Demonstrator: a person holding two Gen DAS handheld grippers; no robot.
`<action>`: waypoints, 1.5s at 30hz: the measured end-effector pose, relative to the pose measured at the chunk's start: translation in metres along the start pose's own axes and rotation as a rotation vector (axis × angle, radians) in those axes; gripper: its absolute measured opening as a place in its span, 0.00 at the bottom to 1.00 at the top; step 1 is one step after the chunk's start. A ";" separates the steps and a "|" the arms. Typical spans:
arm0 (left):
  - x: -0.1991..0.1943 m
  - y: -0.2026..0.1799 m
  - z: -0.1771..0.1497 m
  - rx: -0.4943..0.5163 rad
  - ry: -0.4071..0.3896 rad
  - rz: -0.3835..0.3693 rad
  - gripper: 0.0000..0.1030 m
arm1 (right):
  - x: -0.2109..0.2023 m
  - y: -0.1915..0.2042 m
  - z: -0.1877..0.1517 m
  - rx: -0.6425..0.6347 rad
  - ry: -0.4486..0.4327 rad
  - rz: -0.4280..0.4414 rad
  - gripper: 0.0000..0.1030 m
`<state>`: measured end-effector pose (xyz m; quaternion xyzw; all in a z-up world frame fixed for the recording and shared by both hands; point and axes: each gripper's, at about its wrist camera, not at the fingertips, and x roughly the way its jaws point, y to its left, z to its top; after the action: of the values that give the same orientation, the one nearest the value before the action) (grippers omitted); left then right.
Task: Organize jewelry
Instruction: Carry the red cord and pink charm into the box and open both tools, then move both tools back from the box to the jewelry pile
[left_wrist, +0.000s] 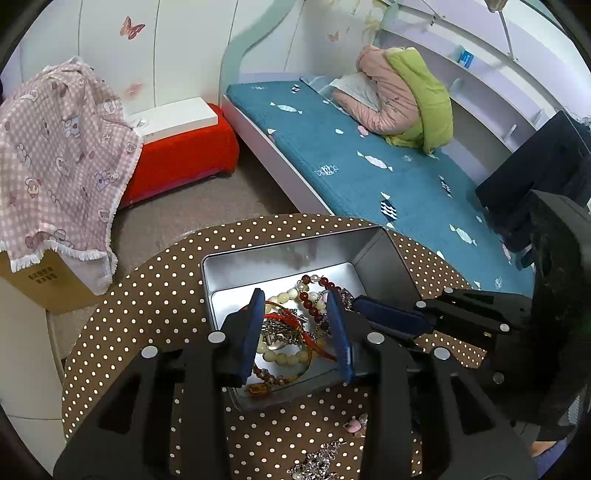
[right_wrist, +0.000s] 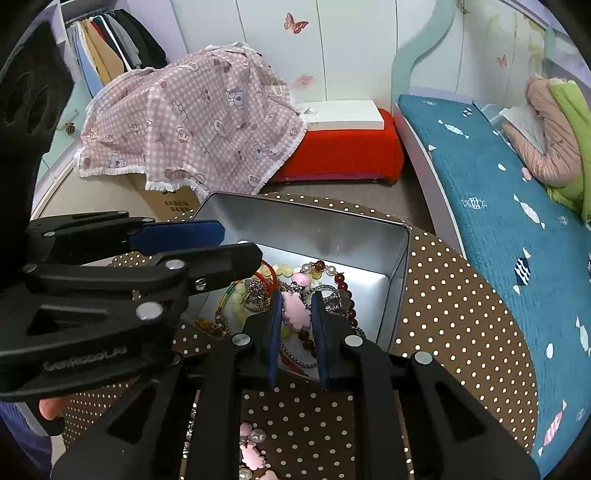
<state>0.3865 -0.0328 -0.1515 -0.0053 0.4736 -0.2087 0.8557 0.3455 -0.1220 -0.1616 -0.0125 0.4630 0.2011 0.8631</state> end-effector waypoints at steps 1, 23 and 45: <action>-0.003 -0.001 0.000 0.003 -0.005 -0.002 0.37 | -0.001 0.000 -0.001 0.002 -0.006 0.001 0.17; -0.098 -0.015 -0.130 0.043 -0.180 0.132 0.70 | -0.104 -0.003 -0.107 0.001 -0.185 -0.069 0.48; -0.038 -0.042 -0.182 0.071 -0.038 0.157 0.43 | -0.087 -0.003 -0.167 0.092 -0.120 -0.045 0.56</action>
<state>0.2059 -0.0231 -0.2126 0.0581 0.4487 -0.1575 0.8778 0.1710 -0.1886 -0.1877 0.0286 0.4186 0.1607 0.8934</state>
